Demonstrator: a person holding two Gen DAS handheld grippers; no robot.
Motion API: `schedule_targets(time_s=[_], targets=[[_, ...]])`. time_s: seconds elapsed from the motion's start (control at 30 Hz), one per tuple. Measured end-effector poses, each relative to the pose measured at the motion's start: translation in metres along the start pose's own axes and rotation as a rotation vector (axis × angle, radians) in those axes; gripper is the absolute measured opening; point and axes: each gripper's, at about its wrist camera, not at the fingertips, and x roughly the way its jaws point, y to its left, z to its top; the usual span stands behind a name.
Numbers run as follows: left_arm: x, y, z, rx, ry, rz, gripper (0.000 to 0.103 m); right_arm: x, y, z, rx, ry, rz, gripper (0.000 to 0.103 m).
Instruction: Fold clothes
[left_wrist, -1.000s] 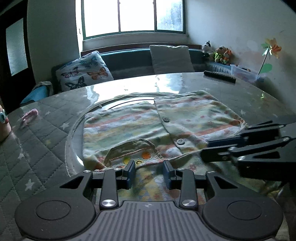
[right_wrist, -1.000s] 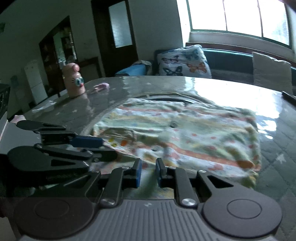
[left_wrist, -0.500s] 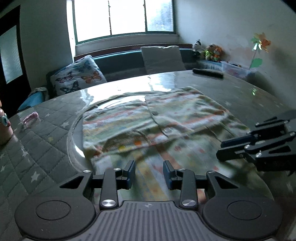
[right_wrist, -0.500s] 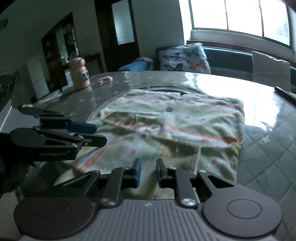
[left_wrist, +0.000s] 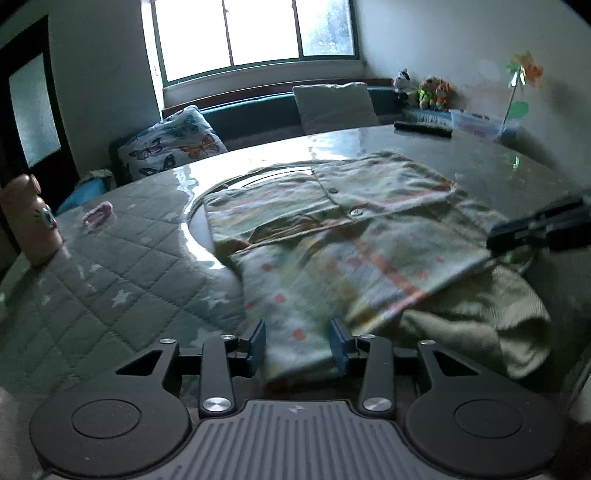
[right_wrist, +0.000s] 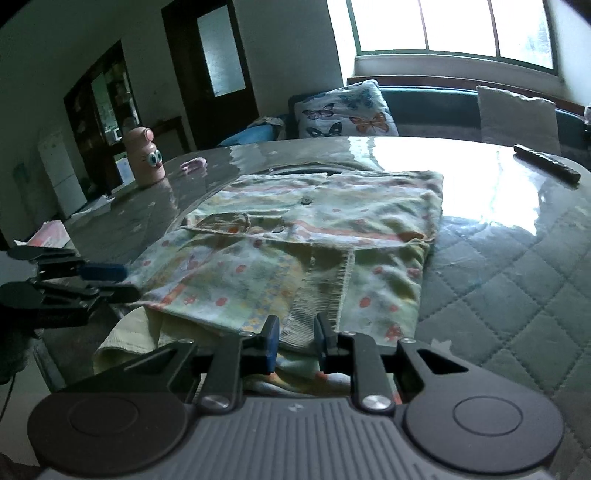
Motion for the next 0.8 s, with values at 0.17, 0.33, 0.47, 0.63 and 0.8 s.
schedule_targets(time_s=[0.17,0.33,0.47,0.63,0.8], targets=[[-0.014,-0.017,-0.007,0.127,-0.032,-0.022,0.047,0.003,0.000,-0.002,0.000,-0.012,-0.005,0.020],[-0.019,-0.046,-0.016,0.296,-0.094,-0.072,0.053,-0.003,-0.003,0.001,0.011,-0.005,-0.001,0.022],[-0.015,-0.064,-0.015,0.383,-0.135,-0.108,0.055,-0.012,-0.002,0.000,-0.019,-0.001,-0.014,0.029],[-0.009,-0.077,-0.011,0.444,-0.182,-0.148,0.055,-0.022,0.004,-0.003,-0.084,0.015,-0.017,0.040],[-0.004,-0.075,-0.005,0.436,-0.203,-0.198,0.036,-0.032,0.014,-0.007,-0.196,0.032,-0.012,0.049]])
